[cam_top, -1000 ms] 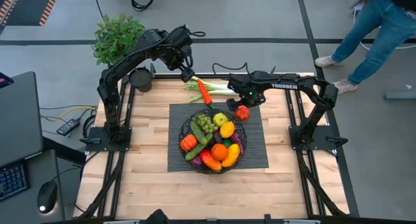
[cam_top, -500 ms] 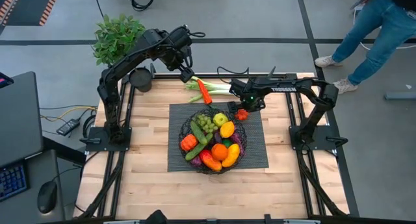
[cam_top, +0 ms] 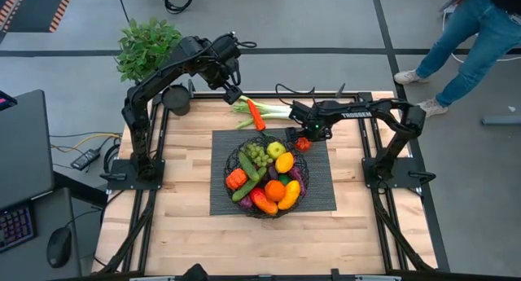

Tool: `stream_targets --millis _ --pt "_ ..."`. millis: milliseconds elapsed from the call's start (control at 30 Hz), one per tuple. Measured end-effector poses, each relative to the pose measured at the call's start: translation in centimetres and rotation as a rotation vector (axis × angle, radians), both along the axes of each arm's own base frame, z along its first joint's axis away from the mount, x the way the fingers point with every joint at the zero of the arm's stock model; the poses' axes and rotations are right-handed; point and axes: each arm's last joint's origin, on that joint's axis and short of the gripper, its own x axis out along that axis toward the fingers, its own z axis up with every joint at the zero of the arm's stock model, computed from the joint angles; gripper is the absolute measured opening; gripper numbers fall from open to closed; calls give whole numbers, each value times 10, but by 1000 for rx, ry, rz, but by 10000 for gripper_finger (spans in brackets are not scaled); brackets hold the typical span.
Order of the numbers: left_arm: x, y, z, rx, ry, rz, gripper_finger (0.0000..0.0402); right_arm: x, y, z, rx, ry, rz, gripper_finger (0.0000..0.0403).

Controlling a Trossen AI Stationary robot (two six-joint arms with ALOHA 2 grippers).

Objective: Build produce basket
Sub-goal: Put the orange pumpkin into the black wire basket

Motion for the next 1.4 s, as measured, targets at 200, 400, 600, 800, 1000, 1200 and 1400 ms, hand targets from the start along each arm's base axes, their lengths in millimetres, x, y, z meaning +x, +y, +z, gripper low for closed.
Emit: stream_targets --millis 200,400,600,800,1000,1200,1400 --pt "0 0 0 0 0 0 389 4 -3 6 1 -6 27 356" --pt "0 0 0 0 -1 0 389 11 -11 41 27 -80 129 353" --pt "1 1 0 5 -9 0 389 10 -8 104 0 -167 178 352" --pt "4 3 2 32 -50 0 389 14 17 160 54 -357 214 357" --pt "8 5 4 55 -86 0 389 27 58 184 123 -462 369 357" --pt "10 5 5 68 -106 -5 389 40 101 187 39 -487 535 359" --pt "18 -1 6 100 -120 -74 389 43 116 188 -28 -465 454 360"
